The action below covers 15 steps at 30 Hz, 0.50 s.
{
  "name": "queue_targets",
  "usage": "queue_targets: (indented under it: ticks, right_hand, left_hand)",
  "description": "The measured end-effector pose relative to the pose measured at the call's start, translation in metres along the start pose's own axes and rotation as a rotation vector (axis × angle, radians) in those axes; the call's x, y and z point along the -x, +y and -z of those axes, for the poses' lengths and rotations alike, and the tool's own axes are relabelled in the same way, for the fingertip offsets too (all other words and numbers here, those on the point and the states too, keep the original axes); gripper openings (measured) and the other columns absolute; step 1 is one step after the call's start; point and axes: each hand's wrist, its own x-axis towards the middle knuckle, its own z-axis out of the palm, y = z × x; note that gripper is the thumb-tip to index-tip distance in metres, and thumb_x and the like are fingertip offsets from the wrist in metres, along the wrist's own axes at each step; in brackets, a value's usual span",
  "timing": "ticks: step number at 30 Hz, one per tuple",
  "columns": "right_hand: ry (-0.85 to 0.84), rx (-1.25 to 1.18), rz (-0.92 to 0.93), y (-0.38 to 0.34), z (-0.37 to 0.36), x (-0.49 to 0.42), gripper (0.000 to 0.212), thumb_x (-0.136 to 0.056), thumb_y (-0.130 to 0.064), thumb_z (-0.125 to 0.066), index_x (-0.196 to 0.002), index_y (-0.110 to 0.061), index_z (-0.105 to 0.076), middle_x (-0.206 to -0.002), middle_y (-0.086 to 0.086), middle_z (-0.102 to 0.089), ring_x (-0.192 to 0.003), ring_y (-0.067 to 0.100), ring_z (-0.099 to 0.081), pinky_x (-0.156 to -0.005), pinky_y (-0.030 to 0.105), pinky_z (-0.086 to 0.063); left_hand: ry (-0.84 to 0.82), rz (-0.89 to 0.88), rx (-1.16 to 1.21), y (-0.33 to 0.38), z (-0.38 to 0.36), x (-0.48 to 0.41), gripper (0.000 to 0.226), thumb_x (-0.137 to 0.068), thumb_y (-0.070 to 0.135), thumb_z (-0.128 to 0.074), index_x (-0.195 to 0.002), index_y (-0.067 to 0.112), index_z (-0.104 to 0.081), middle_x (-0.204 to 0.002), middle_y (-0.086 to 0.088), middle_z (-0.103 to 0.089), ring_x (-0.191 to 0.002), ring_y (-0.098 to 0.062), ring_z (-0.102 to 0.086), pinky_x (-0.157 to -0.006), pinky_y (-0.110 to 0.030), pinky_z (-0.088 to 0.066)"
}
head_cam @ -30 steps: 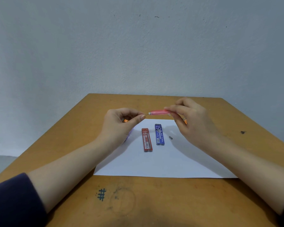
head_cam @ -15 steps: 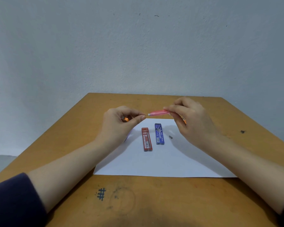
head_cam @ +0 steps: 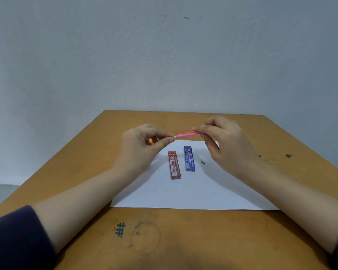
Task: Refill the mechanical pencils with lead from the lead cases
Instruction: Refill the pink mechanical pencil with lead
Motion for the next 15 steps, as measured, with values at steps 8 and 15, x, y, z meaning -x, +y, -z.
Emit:
queue_targets:
  ticks: [8,15]
  right_hand:
    - [-0.021,-0.039,-0.040,-0.0014,0.0013,0.0001,0.023,-0.086,-0.007,-0.057,-0.103,-0.011,-0.072,-0.087,0.003,-0.061,-0.077,0.014,-0.055,-0.069,0.028,-0.040]
    - [-0.065,-0.141,-0.147,-0.0073,0.0024,0.0004,0.022,-0.088,-0.010,-0.058,-0.104,-0.012,-0.073,-0.086,0.000,-0.061,-0.074,0.012,-0.053,-0.069,0.018,-0.040]
  left_hand:
    - [0.048,0.068,0.106,0.0025,-0.0012,0.0001,0.022,-0.066,0.014,-0.084,-0.076,0.029,-0.071,-0.070,0.008,-0.072,-0.068,-0.014,-0.066,-0.067,-0.031,-0.054]
    - [0.053,0.052,0.200,0.0075,-0.0029,0.0019,0.037,-0.067,0.004,-0.082,-0.093,0.027,-0.068,-0.070,0.005,-0.070,-0.075,-0.019,-0.066,-0.077,-0.035,-0.053]
